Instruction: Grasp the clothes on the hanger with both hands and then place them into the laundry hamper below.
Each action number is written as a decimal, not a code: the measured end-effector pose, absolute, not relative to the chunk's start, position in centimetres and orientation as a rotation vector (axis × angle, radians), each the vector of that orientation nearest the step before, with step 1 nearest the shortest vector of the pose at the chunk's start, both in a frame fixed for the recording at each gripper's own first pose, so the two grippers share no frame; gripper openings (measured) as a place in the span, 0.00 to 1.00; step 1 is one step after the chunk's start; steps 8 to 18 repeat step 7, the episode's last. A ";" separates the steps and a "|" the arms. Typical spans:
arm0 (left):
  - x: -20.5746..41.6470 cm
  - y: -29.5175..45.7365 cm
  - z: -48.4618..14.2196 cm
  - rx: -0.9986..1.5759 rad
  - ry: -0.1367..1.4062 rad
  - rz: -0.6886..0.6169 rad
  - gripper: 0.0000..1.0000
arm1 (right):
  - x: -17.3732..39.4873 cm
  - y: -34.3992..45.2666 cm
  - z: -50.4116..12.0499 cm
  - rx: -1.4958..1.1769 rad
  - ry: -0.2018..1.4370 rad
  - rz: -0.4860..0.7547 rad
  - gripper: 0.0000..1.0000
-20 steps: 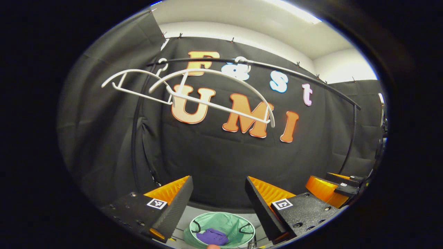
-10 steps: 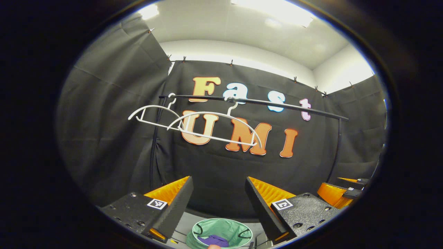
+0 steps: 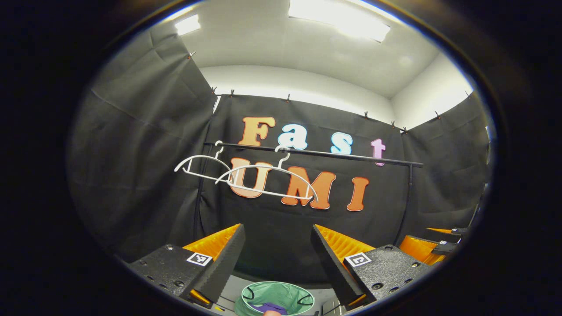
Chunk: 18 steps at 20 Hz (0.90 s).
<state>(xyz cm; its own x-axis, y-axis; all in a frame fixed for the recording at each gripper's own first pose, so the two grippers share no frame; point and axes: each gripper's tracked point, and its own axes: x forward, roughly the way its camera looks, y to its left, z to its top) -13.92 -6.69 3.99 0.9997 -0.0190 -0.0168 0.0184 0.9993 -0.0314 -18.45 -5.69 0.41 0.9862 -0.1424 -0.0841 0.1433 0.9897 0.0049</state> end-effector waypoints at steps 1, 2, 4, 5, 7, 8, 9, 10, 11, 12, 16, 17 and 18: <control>-14.4 -6.7 4.2 -0.030 0.013 -0.016 0.94 | -18.8 -5.7 0.5 0.010 0.080 -0.145 0.98; -14.6 -6.7 4.3 -0.030 0.008 -0.013 0.95 | -19.0 -5.7 0.6 0.009 0.077 -0.146 0.98; -14.8 -6.7 4.5 -0.030 0.001 -0.008 0.95 | -19.4 -5.5 0.7 0.008 0.070 -0.143 0.89; -15.0 -6.7 4.5 -0.028 0.000 -0.007 0.99 | -19.6 -5.5 0.8 0.007 0.066 -0.141 0.89; -15.3 -6.5 4.6 -0.025 0.001 -0.006 0.92 | -19.8 -5.4 0.9 0.004 0.063 -0.141 0.98; -15.3 -6.5 4.6 -0.025 0.001 -0.006 0.92 | -19.8 -5.4 0.9 0.004 0.063 -0.141 0.98; -15.3 -6.5 4.6 -0.025 0.001 -0.006 0.92 | -19.8 -5.4 0.9 0.004 0.063 -0.141 0.98; -15.3 -6.5 4.6 -0.025 0.001 -0.006 0.92 | -19.8 -5.4 0.9 0.004 0.063 -0.141 0.98; -15.3 -6.5 4.6 -0.025 0.001 -0.006 0.92 | -19.8 -5.4 0.9 0.004 0.063 -0.141 0.98; -15.3 -6.5 4.6 -0.025 0.001 -0.006 0.92 | -19.8 -5.4 0.9 0.004 0.063 -0.141 0.98; -15.3 -6.5 4.6 -0.025 0.001 -0.006 0.92 | -19.8 -5.4 0.9 0.004 0.063 -0.141 0.98; -15.3 -6.5 4.6 -0.025 0.001 -0.006 0.92 | -19.8 -5.4 0.9 0.004 0.063 -0.141 0.98; -15.3 -6.5 4.6 -0.025 0.001 -0.006 0.92 | -19.8 -5.4 0.9 0.004 0.063 -0.141 0.98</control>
